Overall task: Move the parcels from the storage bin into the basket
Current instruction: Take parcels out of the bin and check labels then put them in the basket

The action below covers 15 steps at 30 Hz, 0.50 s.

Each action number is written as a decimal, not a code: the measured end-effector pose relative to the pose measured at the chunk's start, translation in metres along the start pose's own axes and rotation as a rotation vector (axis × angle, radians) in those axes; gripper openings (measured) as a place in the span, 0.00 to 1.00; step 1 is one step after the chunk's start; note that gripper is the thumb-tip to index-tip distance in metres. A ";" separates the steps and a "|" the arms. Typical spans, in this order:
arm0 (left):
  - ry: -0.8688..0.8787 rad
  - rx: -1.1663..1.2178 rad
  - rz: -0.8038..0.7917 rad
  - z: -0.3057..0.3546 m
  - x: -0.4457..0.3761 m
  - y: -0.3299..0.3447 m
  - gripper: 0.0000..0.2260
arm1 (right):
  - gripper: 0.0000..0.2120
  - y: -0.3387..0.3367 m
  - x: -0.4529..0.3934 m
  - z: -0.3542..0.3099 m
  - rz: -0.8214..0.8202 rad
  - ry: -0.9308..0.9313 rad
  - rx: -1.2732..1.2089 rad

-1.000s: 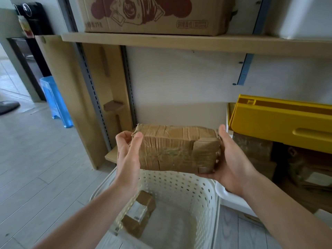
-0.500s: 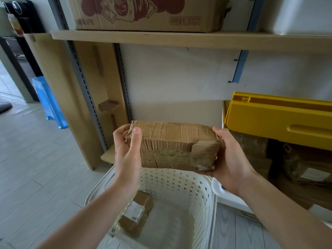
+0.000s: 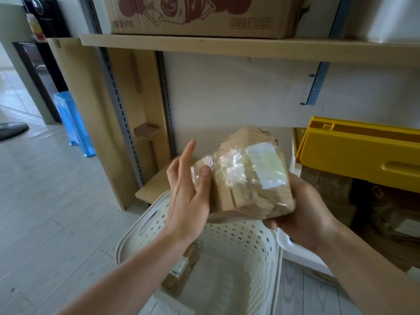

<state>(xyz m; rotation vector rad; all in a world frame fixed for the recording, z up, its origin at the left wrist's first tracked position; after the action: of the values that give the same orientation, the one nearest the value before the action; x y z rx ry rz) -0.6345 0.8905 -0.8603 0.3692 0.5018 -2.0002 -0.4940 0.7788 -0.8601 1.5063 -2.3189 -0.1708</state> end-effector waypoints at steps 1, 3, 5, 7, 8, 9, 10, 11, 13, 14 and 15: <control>-0.029 0.068 -0.009 -0.002 0.002 0.005 0.18 | 0.11 0.010 0.003 -0.002 -0.023 -0.026 0.033; -0.175 0.305 -0.023 -0.008 0.009 0.017 0.18 | 0.04 0.018 0.002 -0.002 -0.044 -0.058 0.041; -0.299 0.536 -0.094 -0.004 0.016 0.031 0.29 | 0.03 0.018 0.000 -0.002 -0.009 -0.101 0.065; -0.319 0.645 -0.190 0.007 0.021 0.039 0.35 | 0.07 0.016 -0.002 -0.001 0.027 -0.129 0.152; -0.303 0.668 -0.214 0.010 0.022 0.041 0.34 | 0.08 0.015 -0.003 -0.001 0.037 -0.144 0.200; -0.281 0.676 -0.224 0.011 0.022 0.043 0.33 | 0.08 0.014 -0.003 -0.002 0.052 -0.168 0.249; -0.258 0.668 -0.223 0.010 0.022 0.042 0.31 | 0.08 0.011 -0.004 -0.003 0.066 -0.188 0.292; -0.247 0.656 -0.218 0.009 0.021 0.040 0.31 | 0.08 0.008 -0.004 -0.005 0.085 -0.205 0.324; -0.249 0.640 -0.185 0.006 0.020 0.039 0.40 | 0.17 0.002 -0.006 -0.005 0.126 -0.210 0.359; -0.244 0.651 -0.173 0.008 0.019 0.039 0.42 | 0.24 -0.002 -0.007 -0.003 0.147 -0.186 0.366; -0.227 0.670 -0.164 0.010 0.019 0.039 0.41 | 0.30 -0.006 -0.009 0.003 0.159 -0.152 0.373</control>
<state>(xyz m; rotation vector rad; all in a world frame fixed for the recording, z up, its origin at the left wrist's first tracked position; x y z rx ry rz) -0.6092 0.8549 -0.8679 0.5068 -0.3078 -2.3003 -0.4868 0.7837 -0.8665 1.5056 -2.6944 0.2086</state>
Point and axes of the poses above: each hand's wrist, its own x-axis away from the middle knuckle, its own y-axis out of the palm, z = x × y, the point moved 8 cm from there along -x, towards the middle knuckle, and after that the axes turned 9 degrees about y, right-handed, at the moved point
